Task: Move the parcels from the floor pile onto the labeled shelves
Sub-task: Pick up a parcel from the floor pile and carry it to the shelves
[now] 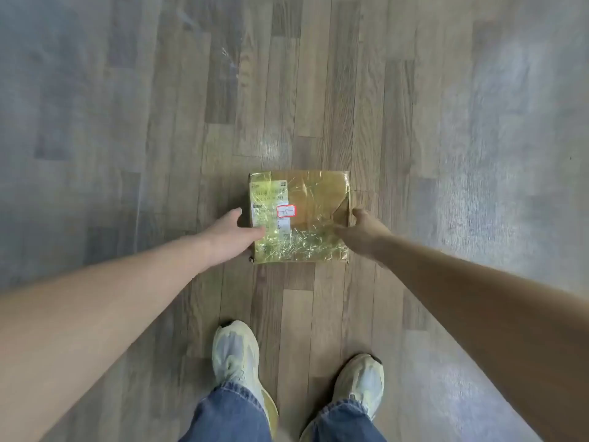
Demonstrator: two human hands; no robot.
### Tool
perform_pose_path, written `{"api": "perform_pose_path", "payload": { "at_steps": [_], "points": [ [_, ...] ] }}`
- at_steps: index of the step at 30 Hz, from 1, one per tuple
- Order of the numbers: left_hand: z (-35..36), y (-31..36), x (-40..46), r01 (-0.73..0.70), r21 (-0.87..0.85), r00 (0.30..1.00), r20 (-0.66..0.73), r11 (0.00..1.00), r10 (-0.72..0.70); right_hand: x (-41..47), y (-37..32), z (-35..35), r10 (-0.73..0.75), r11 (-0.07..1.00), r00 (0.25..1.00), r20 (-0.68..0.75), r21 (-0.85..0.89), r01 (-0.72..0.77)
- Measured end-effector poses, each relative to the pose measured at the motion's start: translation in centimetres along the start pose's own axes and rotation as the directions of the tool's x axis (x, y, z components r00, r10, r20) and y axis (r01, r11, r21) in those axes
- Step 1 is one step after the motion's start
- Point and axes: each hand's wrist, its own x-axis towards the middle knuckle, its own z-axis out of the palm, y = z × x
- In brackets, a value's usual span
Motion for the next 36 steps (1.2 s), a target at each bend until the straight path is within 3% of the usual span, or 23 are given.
{"api": "perform_pose_path", "payload": {
  "at_steps": [3, 8, 12, 18, 28, 36],
  "points": [
    [1.1, -0.3, 3.0, 0.017, 0.019, 1.0, 0.005, 1.0, -0.017, 2.9, 0.8, 1.5, 0.011, 0.999, 1.0, -0.01, 0.052, -0.011],
    [2.8, 1.2, 4.8, 0.075, -0.153, 0.997, -0.009, 0.985, -0.077, 5.3, 0.6, 3.1, 0.096, 0.965, 0.993, -0.065, 0.252, -0.077],
    [2.2, 2.5, 3.8, 0.086, -0.253, 0.992, -0.066, 0.964, -0.106, 4.1, -0.6, 2.1, 0.115, 0.958, 0.988, -0.1, 0.276, -0.083],
    [-3.3, 6.5, -1.8, -0.003, -0.273, 0.988, -0.149, 0.962, -0.04, -1.6, -5.8, -2.8, 0.055, 0.958, 0.984, -0.17, 0.286, -0.004],
    [-17.5, 17.4, -24.7, -0.28, -0.299, 0.884, -0.452, 0.912, 0.123, -22.6, -20.0, -14.6, -0.098, 0.888, 0.905, -0.414, 0.375, 0.268],
    [-30.0, 24.7, -49.6, -0.591, -0.233, 0.696, -0.632, 0.773, 0.342, -48.2, -32.5, -26.2, -0.195, 0.773, 0.744, -0.639, 0.367, 0.518]
  ]
}}
